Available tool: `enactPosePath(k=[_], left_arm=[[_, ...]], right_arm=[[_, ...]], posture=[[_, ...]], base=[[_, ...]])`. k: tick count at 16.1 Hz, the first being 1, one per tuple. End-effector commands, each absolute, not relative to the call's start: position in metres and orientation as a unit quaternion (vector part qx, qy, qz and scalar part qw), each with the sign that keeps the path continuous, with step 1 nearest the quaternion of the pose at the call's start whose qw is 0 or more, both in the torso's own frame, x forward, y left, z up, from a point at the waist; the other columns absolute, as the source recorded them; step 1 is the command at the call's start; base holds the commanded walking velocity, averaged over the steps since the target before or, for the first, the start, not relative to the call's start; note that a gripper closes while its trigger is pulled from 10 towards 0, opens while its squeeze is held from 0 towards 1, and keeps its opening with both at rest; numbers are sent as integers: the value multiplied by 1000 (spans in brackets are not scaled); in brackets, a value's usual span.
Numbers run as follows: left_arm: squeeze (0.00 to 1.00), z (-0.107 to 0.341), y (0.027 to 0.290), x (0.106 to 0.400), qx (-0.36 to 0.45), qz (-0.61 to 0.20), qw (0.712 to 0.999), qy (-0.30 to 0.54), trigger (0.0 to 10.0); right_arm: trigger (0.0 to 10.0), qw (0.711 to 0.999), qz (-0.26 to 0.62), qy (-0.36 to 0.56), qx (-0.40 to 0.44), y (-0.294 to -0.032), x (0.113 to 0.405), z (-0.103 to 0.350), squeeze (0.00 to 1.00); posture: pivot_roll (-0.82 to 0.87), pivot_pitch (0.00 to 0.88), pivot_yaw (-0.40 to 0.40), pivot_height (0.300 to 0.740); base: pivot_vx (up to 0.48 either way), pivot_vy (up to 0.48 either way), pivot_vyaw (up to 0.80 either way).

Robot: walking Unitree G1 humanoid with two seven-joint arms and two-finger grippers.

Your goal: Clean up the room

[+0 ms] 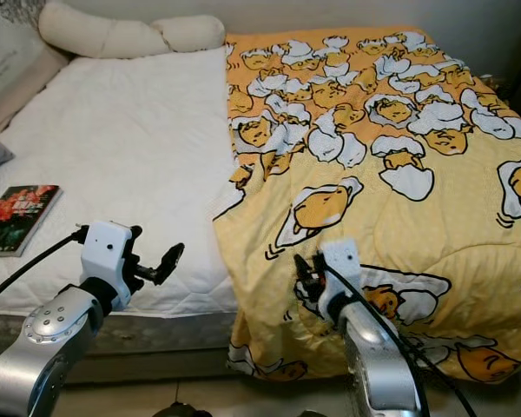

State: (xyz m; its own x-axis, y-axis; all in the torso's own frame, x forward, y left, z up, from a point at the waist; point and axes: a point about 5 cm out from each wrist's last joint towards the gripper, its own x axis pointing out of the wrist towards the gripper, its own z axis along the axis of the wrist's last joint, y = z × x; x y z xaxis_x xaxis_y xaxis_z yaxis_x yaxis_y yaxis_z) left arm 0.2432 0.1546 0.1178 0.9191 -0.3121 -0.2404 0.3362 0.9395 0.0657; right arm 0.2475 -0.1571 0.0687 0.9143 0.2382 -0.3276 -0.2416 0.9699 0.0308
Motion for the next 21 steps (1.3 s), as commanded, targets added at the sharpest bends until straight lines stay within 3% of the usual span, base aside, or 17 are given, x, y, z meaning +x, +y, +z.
enactPosePath(k=[1, 13, 14, 15, 16, 21], left_arm=[[1000, 119, 164, 248, 58, -141, 982, 110, 10000], [988, 119, 171, 254, 69, -135, 982, 110, 10000], [816, 120, 171, 254, 68, -132, 983, 109, 10000], [506, 120, 171, 254, 73, -130, 983, 109, 10000], [451, 120, 172, 254, 84, -129, 983, 104, 10000], [475, 119, 173, 253, 81, -129, 983, 99, 10000]], right_arm=[[10000, 980, 110, 166, -2, -156, 246, 71, 0], [10000, 975, 108, 192, -11, -156, 252, 67, 0], [10000, 975, 108, 191, -10, -156, 253, 68, 0], [10000, 975, 109, 191, -10, -156, 253, 68, 0], [10000, 975, 112, 192, -14, -156, 253, 69, 0], [10000, 974, 118, 191, -22, -156, 256, 69, 0]], posture=[[-97, 0, 87, 740], [-71, 0, 84, 740], [-70, 0, 83, 740], [-71, 0, 83, 740], [-69, 0, 82, 740], [-60, 0, 69, 740]], base=[[0, 435, 0], [0, 370, 0], [0, 0, 0], [0, 0, 0], [0, 0, 0], [112, 0, -263]])
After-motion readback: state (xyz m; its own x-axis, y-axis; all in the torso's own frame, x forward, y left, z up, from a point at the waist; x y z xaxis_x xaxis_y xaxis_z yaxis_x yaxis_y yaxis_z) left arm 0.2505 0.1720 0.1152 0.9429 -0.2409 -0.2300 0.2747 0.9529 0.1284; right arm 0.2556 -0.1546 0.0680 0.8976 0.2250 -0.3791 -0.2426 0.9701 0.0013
